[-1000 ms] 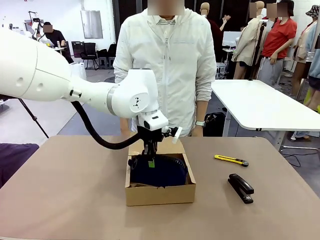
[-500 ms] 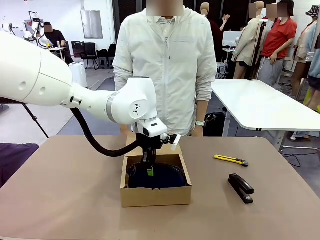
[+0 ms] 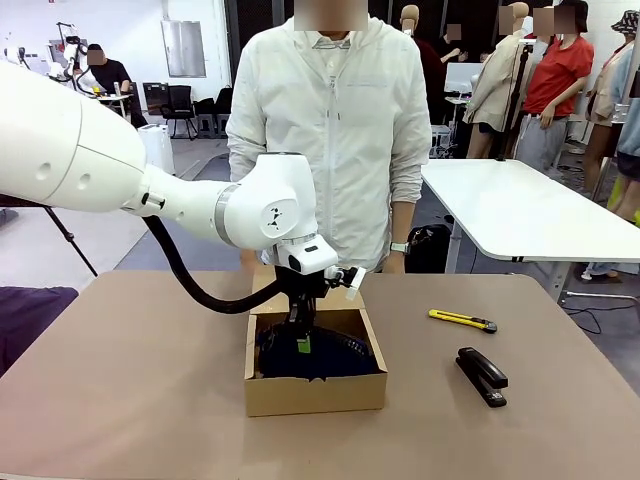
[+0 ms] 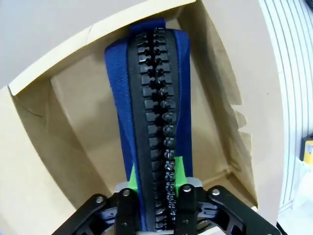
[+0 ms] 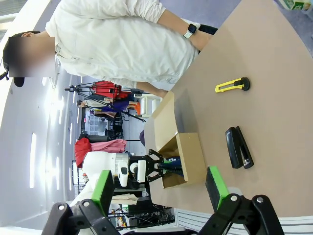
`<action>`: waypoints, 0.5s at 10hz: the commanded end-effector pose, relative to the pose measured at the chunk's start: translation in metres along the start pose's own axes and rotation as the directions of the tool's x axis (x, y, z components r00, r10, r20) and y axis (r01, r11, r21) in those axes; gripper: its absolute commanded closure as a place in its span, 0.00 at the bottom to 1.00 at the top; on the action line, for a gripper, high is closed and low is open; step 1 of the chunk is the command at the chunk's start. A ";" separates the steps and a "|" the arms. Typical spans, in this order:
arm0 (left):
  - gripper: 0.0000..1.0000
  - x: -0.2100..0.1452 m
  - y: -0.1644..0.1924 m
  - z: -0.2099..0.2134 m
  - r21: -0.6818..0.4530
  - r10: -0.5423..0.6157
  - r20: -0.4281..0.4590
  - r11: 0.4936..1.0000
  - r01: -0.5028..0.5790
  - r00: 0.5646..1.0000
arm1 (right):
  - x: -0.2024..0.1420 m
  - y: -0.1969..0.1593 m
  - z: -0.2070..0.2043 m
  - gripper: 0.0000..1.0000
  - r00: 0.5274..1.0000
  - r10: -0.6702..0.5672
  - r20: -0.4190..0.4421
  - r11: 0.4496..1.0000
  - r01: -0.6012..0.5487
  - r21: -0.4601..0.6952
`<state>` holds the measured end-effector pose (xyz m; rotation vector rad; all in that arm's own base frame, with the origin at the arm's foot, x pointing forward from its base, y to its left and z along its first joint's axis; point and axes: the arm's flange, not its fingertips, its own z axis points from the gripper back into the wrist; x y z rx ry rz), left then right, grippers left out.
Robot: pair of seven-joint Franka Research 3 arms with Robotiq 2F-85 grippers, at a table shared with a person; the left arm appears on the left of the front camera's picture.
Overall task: Pack the items into the box.
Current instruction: Pick up the item specified by the human and place it in the Mailer Box.
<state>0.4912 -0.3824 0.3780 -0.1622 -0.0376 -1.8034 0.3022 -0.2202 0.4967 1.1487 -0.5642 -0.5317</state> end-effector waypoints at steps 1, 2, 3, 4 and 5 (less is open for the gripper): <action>0.00 -0.007 -0.013 0.005 0.007 -0.003 0.005 1.000 0.003 1.000 | 0.001 0.002 0.000 0.00 1.000 -0.002 0.004 1.000 0.001 0.023; 0.00 -0.009 -0.016 0.007 0.014 -0.004 0.002 1.000 0.004 1.000 | 0.001 0.002 0.000 0.00 1.000 -0.002 0.004 1.000 0.001 0.023; 0.00 -0.009 -0.019 0.012 0.032 0.004 0.006 0.999 -0.004 1.000 | 0.001 0.002 0.000 0.00 1.000 -0.002 0.004 1.000 0.001 0.023; 0.00 -0.010 -0.023 0.019 0.055 0.013 0.002 0.998 -0.013 1.000 | 0.001 0.002 0.000 0.00 1.000 -0.002 0.004 1.000 0.001 0.023; 0.00 -0.011 -0.030 0.028 0.091 0.020 -0.010 0.996 -0.019 1.000 | 0.001 0.002 0.000 0.00 1.000 -0.002 0.004 1.000 0.001 0.023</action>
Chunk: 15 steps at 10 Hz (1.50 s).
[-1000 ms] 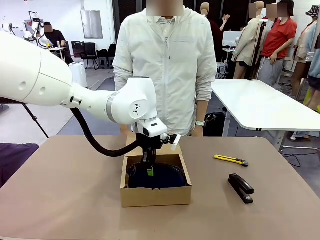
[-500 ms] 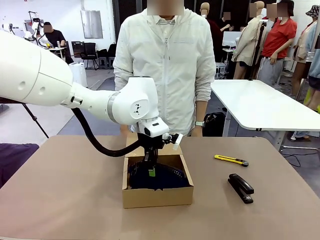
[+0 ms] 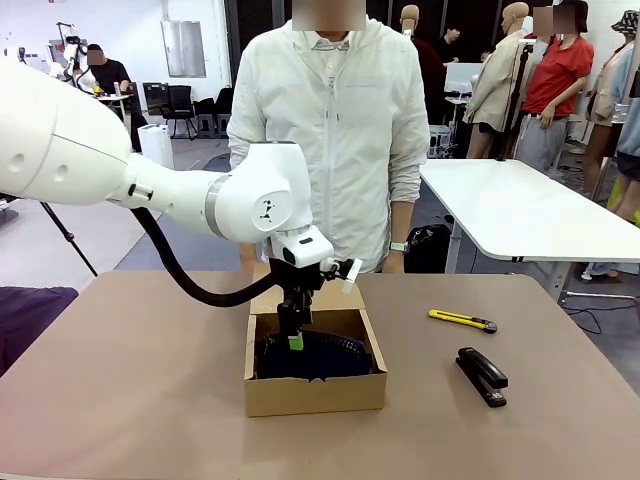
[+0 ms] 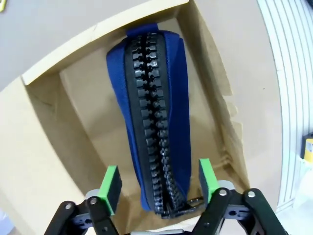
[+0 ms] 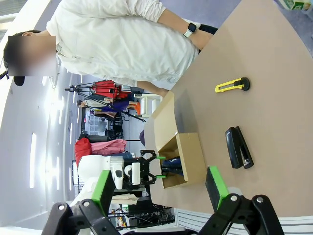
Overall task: Pack the items into the box.
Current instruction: Pick up the item specified by the human and place it in the Mailer Box.
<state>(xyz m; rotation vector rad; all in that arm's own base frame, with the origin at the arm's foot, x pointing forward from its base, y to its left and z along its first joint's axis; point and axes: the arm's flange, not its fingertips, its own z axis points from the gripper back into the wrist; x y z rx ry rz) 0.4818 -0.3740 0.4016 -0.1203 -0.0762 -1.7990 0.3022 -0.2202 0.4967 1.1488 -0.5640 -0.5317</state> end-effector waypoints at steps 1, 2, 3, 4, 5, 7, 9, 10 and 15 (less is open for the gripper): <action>0.00 -0.010 -0.025 0.024 0.085 0.017 0.010 0.996 -0.018 1.000 | 0.001 0.002 0.000 0.00 1.000 -0.001 0.004 1.000 0.001 0.023; 0.00 -0.013 -0.035 0.048 0.137 0.046 -0.004 0.990 -0.045 0.999 | 0.001 0.002 0.000 0.00 1.000 -0.001 0.004 1.000 0.001 0.023; 0.00 -0.020 -0.049 0.078 0.178 0.081 0.011 0.981 -0.081 0.997 | 0.001 0.002 0.000 0.00 1.000 -0.001 0.004 1.000 0.001 0.023; 0.00 -0.036 -0.070 0.112 0.144 0.162 -0.011 0.977 -0.159 0.987 | 0.001 0.002 0.000 0.00 1.000 -0.001 0.004 1.000 0.001 0.023; 0.00 -0.072 -0.099 0.152 -0.038 0.326 0.054 0.945 -0.324 0.944 | 0.001 0.002 0.000 0.00 1.000 -0.001 0.004 1.000 0.001 0.023; 0.00 -0.182 -0.160 0.210 -0.222 0.786 0.140 0.617 -0.755 0.602 | 0.001 0.002 0.000 0.00 1.000 -0.001 0.004 1.000 0.001 0.023; 0.00 -0.268 -0.220 0.231 -0.328 0.905 0.289 0.400 -0.856 0.312 | 0.001 0.002 0.000 0.00 1.000 -0.001 0.004 1.000 0.001 0.023; 0.00 -0.302 -0.243 0.232 -0.387 0.906 0.364 0.358 -0.850 0.216 | 0.001 0.002 0.000 0.00 1.000 -0.001 0.004 1.000 0.001 0.023; 0.00 -0.383 -0.267 0.167 -0.541 0.609 0.589 -0.192 -0.819 -0.532 | 0.001 0.002 0.000 0.00 1.000 -0.001 0.004 1.000 0.001 0.023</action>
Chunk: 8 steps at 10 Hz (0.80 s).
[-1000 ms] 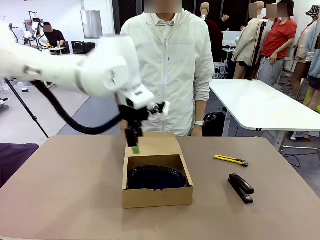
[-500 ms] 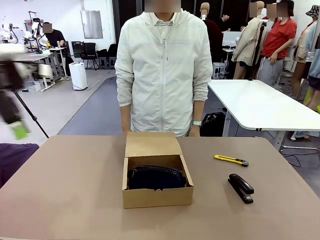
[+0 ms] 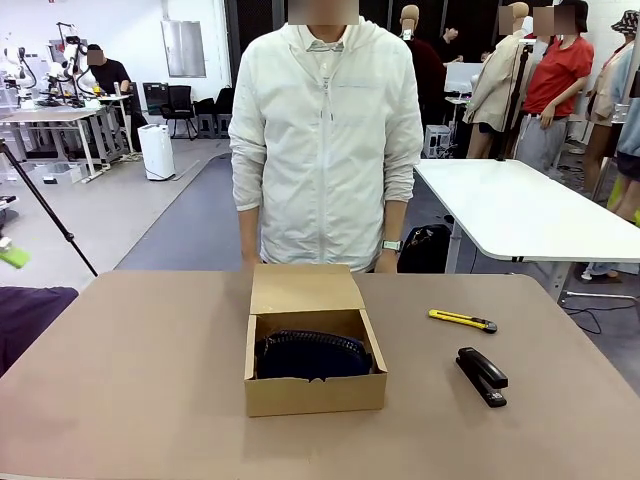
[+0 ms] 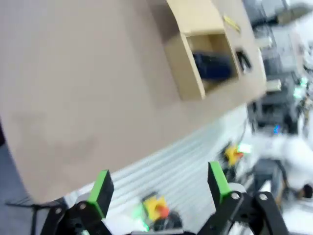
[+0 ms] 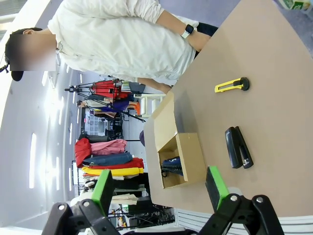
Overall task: Pack the items into the box.
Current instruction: Pick up the item specified by the human and place it in the Mailer Box.
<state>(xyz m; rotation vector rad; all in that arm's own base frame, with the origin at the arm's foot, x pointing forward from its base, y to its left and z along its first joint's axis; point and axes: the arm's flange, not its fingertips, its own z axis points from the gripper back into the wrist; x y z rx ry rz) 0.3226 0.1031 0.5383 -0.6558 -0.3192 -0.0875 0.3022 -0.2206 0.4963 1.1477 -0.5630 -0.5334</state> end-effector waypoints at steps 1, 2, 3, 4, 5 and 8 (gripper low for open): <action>0.00 -0.016 -0.004 -0.030 -0.022 0.145 0.581 0.986 -0.163 0.801 | 0.000 0.003 0.000 0.00 1.000 0.000 0.004 1.000 0.000 0.025; 0.00 -0.019 0.001 -0.030 -0.036 0.097 0.716 0.994 -0.101 0.691 | 0.000 0.003 0.000 0.00 1.000 0.000 0.004 1.000 0.000 0.025; 0.00 -0.005 0.010 -0.009 -0.027 0.093 0.142 0.996 -0.090 0.986 | 0.000 0.003 0.000 0.00 1.000 0.000 0.004 1.000 0.000 0.025; 0.00 -0.005 0.010 -0.009 -0.027 0.093 0.142 0.996 -0.090 0.986 | 0.000 0.003 0.000 0.00 1.000 0.000 0.004 1.000 0.000 0.025; 0.00 -0.005 0.010 -0.009 -0.027 0.093 0.142 0.996 -0.090 0.986 | 0.000 0.003 0.000 0.00 1.000 0.000 0.004 1.000 0.000 0.025; 0.00 -0.005 0.010 -0.009 -0.027 0.093 0.142 0.996 -0.090 0.986 | 0.000 0.003 0.000 0.00 1.000 0.000 0.004 1.000 0.000 0.025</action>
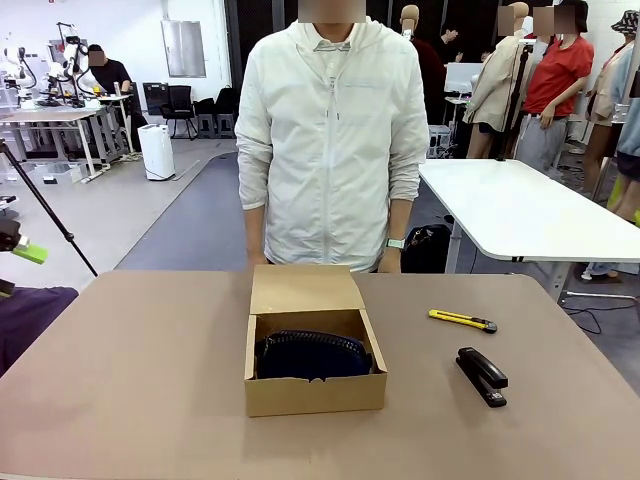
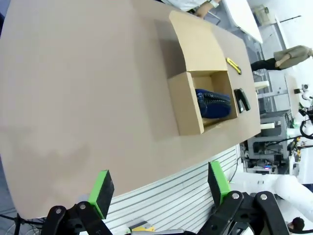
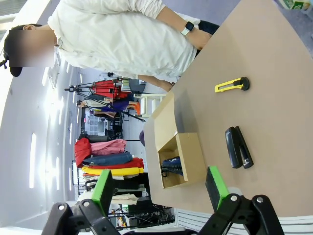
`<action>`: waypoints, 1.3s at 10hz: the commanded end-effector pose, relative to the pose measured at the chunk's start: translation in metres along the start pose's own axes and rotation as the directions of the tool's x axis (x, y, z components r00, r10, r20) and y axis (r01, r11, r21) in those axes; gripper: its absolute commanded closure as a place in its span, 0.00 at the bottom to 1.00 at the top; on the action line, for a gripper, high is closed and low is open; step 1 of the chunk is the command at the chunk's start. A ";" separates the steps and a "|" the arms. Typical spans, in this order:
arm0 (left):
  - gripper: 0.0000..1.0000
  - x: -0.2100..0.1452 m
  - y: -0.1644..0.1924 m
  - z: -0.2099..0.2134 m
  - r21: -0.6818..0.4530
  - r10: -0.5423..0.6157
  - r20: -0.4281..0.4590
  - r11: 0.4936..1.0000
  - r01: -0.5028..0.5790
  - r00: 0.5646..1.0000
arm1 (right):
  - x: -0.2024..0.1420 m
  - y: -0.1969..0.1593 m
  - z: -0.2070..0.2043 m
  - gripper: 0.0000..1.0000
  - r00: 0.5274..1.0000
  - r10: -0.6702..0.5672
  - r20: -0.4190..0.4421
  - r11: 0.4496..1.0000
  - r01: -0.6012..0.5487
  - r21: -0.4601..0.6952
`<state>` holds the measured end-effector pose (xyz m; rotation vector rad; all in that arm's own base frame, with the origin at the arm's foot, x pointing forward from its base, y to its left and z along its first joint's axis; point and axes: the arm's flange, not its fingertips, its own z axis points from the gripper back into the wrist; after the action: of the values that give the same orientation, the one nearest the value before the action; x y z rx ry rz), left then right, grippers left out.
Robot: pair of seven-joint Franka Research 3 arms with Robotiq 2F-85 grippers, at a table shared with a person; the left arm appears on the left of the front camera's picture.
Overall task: Pack the items into the box.
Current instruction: Pick up the item specified by the human and place it in the Mailer Box.
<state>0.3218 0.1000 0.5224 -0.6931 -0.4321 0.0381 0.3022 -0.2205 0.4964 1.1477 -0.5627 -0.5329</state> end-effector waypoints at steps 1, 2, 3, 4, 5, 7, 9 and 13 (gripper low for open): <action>0.00 0.002 0.003 0.005 -0.002 0.009 -0.004 1.000 -0.009 1.000 | 0.000 0.003 0.000 0.00 1.000 0.000 0.004 1.000 0.000 0.025; 0.00 0.002 0.003 0.005 -0.002 0.009 -0.004 1.000 -0.009 1.000 | 0.000 0.003 0.000 0.00 1.000 0.000 0.004 1.000 0.000 0.025; 0.00 0.002 0.003 0.005 -0.002 0.009 -0.004 1.000 -0.009 1.000 | 0.000 0.003 0.000 0.00 1.000 0.000 0.004 1.000 0.000 0.025; 0.00 0.002 0.003 0.005 -0.002 0.009 -0.004 1.000 -0.009 1.000 | 0.000 0.003 0.000 0.00 1.000 0.000 0.004 1.000 0.000 0.025; 0.00 0.002 0.003 0.005 -0.002 0.009 -0.004 1.000 -0.009 1.000 | 0.000 0.003 0.000 0.00 1.000 0.000 0.004 1.000 0.000 0.025; 0.00 0.002 0.003 0.005 -0.002 0.009 -0.004 1.000 -0.009 1.000 | 0.000 0.003 0.000 0.00 1.000 0.000 0.004 1.000 0.000 0.025; 0.00 0.002 0.003 0.005 -0.002 0.009 -0.004 1.000 -0.009 1.000 | 0.000 0.003 0.000 0.00 1.000 0.000 0.004 1.000 0.000 0.025; 0.00 0.002 0.003 0.005 -0.002 0.009 -0.004 1.000 -0.009 1.000 | 0.000 0.003 0.000 0.00 1.000 0.000 0.004 1.000 0.000 0.025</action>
<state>0.3220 0.1020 0.5235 -0.6940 -0.4350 0.0411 0.3022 -0.2205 0.4964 1.1478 -0.5627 -0.5329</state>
